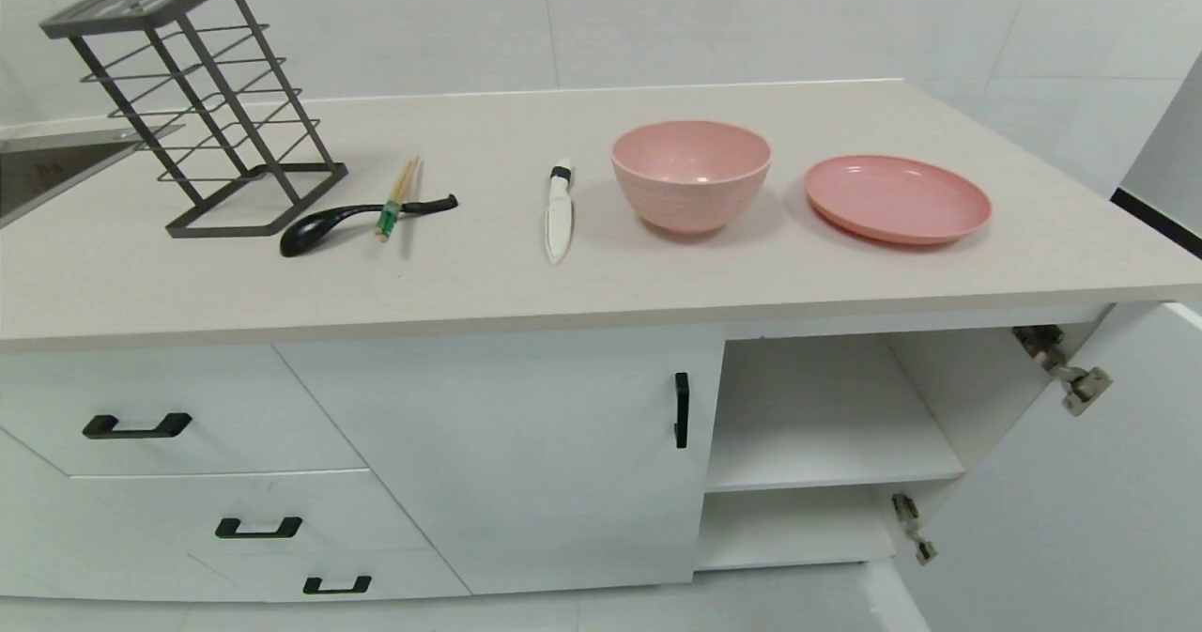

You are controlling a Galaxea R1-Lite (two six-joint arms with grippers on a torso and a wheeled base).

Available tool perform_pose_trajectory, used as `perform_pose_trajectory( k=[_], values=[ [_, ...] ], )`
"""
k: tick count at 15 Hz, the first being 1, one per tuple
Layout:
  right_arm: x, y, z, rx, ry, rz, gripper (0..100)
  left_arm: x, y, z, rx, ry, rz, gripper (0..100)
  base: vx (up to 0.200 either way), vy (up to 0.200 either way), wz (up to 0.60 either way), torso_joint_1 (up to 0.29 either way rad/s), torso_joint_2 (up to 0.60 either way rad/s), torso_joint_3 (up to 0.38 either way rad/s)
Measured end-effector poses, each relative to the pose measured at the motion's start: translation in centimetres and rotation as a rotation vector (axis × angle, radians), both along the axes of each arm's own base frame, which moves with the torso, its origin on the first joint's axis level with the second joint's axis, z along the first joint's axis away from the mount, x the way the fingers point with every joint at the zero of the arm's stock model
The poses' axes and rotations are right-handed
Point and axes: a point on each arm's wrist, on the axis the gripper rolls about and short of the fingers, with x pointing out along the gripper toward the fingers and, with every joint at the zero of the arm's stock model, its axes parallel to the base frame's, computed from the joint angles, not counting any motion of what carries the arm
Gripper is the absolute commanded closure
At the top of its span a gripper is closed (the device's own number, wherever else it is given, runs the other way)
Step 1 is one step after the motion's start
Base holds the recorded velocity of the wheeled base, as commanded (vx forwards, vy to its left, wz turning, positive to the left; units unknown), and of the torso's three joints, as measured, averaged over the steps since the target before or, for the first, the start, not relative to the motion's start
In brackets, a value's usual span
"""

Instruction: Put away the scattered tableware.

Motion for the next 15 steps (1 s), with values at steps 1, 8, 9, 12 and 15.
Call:
perform_pose_trajectory(
  k=[1, 8, 9, 12, 15],
  values=[
    [0.00, 0.00, 0.00, 0.000, 0.000, 0.000, 0, 0.00, 0.00, -0.01, -0.001, 0.001, 0.001, 0, 0.000, 0.000, 0.00, 0.198, -0.48, -0.212],
    [0.00, 0.00, 0.00, 0.000, 0.000, 0.000, 0, 0.00, 0.01, 0.00, -0.006, 0.000, 0.007, 0, 0.000, 0.000, 0.00, 0.251, -0.49, -0.230],
    [0.00, 0.00, 0.00, 0.000, 0.000, 0.000, 0, 0.00, 0.01, 0.00, -0.006, 0.000, 0.006, 0, 0.000, 0.000, 0.00, 0.290, -0.51, -0.242],
    [0.00, 0.00, 0.00, -0.001, 0.000, 0.000, 0, 0.00, 0.02, 0.01, -0.006, 0.000, 0.007, 0, 0.000, 0.000, 0.00, 0.277, -0.51, -0.248],
    [0.00, 0.00, 0.00, -0.003, 0.000, 0.000, 0, 0.00, 0.02, 0.00, -0.006, 0.001, 0.007, 0, 0.000, 0.000, 0.00, 0.282, -0.54, -0.260]
  ],
)
